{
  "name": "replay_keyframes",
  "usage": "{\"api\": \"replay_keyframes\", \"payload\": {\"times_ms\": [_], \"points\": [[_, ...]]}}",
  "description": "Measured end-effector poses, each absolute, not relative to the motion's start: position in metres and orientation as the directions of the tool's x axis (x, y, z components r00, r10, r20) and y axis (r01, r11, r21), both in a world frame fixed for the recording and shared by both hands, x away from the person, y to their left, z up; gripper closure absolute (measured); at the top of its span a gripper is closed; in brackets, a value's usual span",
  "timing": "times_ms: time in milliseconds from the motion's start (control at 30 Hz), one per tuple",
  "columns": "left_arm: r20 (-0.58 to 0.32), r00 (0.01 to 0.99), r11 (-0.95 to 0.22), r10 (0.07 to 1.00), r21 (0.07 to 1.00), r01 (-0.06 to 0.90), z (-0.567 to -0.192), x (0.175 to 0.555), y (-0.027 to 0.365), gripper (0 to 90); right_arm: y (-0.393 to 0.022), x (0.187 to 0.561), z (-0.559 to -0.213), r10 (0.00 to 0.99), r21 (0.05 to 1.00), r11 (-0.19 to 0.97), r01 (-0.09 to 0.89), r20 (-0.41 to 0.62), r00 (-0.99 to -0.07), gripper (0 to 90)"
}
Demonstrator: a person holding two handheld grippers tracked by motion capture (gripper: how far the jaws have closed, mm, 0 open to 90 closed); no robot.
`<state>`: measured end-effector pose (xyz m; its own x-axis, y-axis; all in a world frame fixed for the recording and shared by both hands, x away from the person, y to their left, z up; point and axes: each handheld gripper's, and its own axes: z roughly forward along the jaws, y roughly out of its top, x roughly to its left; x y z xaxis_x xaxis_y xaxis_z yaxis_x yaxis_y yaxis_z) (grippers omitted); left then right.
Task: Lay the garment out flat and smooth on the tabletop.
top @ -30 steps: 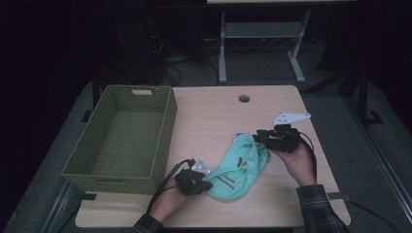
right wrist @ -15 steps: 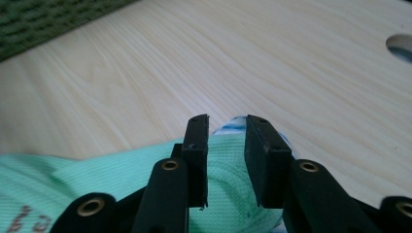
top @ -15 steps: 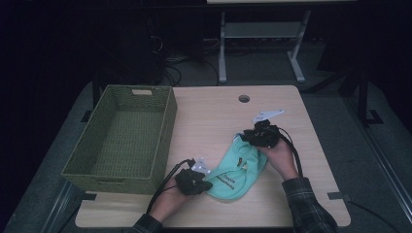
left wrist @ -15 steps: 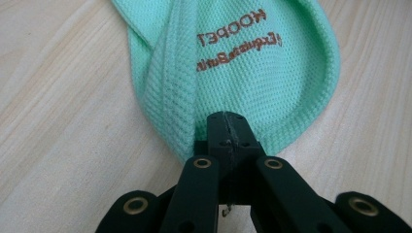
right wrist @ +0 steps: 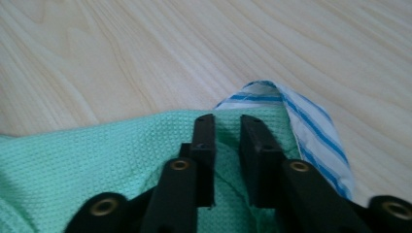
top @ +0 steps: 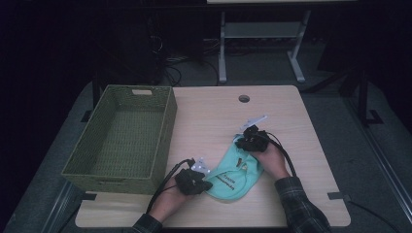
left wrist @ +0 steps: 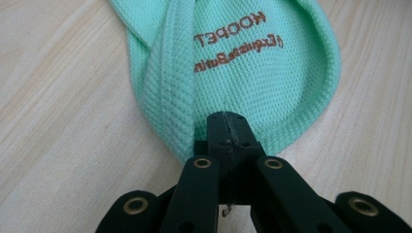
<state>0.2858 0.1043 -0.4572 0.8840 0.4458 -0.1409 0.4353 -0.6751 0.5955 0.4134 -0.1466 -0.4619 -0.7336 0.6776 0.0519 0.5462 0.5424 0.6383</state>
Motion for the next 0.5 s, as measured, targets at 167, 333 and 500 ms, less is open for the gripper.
{"api": "replay_keyframes", "payload": {"times_ms": [167,333,500], "points": [[-0.133,0.888,-0.683,0.441,0.591,0.428,-0.457,0.286,0.104,89.6,-0.146,0.412,-0.458,0.678,0.640,0.550,0.537,0.033,-0.735,90.0],[-0.138,0.887,-0.678,0.441,0.595,0.431,-0.457,0.286,0.105,89.7,-0.151,0.413,-0.446,0.688,0.669,0.509,0.542,0.062,-0.723,90.0],[-0.138,0.886,-0.679,0.443,0.595,0.431,-0.457,0.286,0.105,89.7,-0.150,0.416,-0.434,0.699,0.700,0.484,0.524,0.050,-0.713,90.0]]}}
